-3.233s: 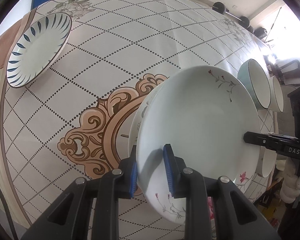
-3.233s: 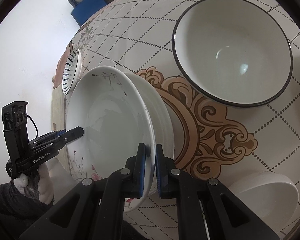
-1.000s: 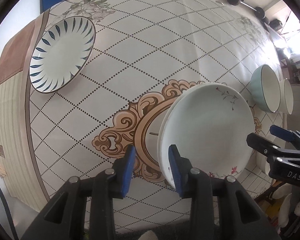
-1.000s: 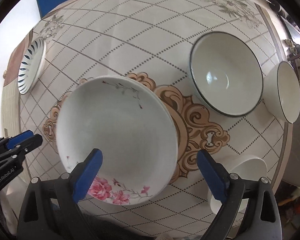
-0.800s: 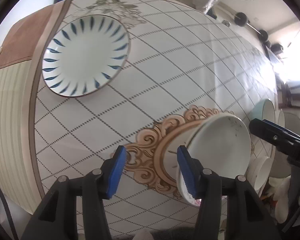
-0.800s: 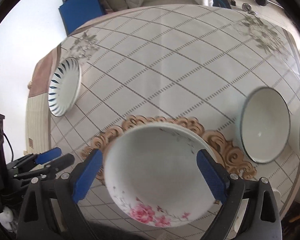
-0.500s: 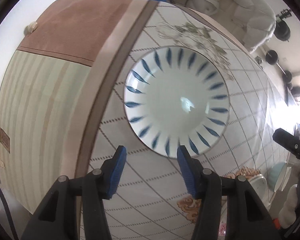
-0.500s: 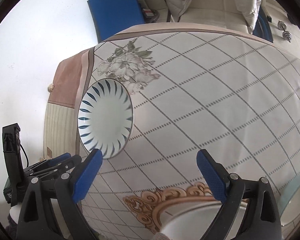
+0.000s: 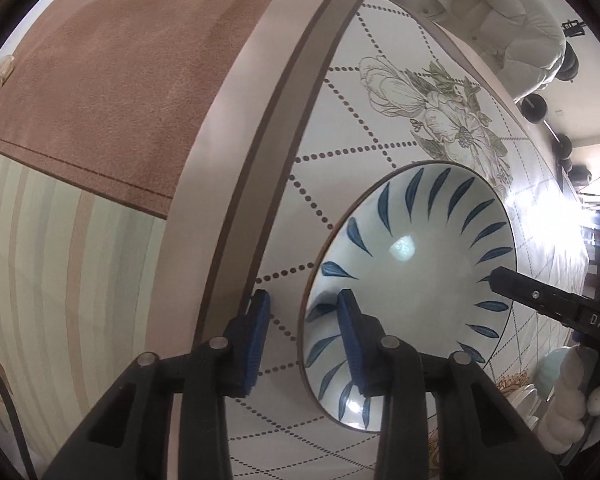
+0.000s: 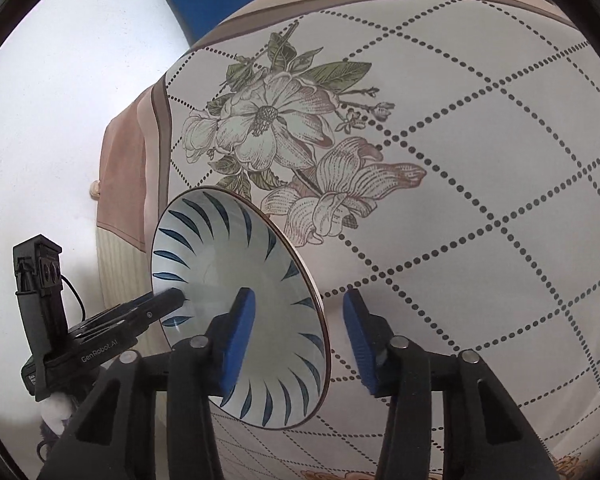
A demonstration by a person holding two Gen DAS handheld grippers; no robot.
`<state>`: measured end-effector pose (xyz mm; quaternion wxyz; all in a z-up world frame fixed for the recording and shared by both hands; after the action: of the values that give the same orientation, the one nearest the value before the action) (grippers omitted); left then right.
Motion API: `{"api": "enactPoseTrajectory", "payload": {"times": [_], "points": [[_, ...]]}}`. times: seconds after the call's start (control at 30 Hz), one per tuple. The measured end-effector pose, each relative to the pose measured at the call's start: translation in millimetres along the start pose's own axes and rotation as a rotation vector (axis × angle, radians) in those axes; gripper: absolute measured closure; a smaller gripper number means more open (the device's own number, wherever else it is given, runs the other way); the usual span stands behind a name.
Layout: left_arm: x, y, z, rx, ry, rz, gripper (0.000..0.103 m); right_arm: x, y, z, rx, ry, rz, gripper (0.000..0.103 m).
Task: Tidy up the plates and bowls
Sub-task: 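Lift the blue-striped plate and carry it toward the plate stack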
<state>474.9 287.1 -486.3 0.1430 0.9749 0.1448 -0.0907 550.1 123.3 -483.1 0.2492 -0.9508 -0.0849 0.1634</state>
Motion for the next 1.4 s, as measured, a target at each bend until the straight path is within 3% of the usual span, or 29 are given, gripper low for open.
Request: {"api": "enactPoseTrajectory", "payload": {"times": [0.13, 0.3, 0.97, 1.4], "points": [[0.0, 10.7, -0.5, 0.049, 0.012, 0.037, 0.079, -1.7, 2.6, 1.7, -0.032, 0.005, -0.004, 0.080], [-0.1, 8.3, 1.3, 0.047, 0.016, 0.033, 0.080, 0.0, 4.6, 3.0, -0.082, 0.001, -0.027, 0.088], [0.2, 10.9, -6.7, 0.067, 0.042, 0.039, 0.085, 0.0, 1.4, 3.1, -0.100, 0.005, -0.043, 0.088], [-3.5, 24.8, -22.2, 0.071, 0.061, 0.069, 0.086, -8.3, 8.6, -21.7, -0.072, 0.037, -0.043, 0.089]]}}
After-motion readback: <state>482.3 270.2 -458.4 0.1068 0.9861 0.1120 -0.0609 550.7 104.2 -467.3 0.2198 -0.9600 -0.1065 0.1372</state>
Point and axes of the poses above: each gripper's, at about its wrist camera, not at the fingertips, and z roughly the way its jaws point, y to its right, x to its top, the point moved 8 cm from there along z, roughly the way its jaws point, and after that the axes turned 10 degrees about -y, right-handed, at the moved point
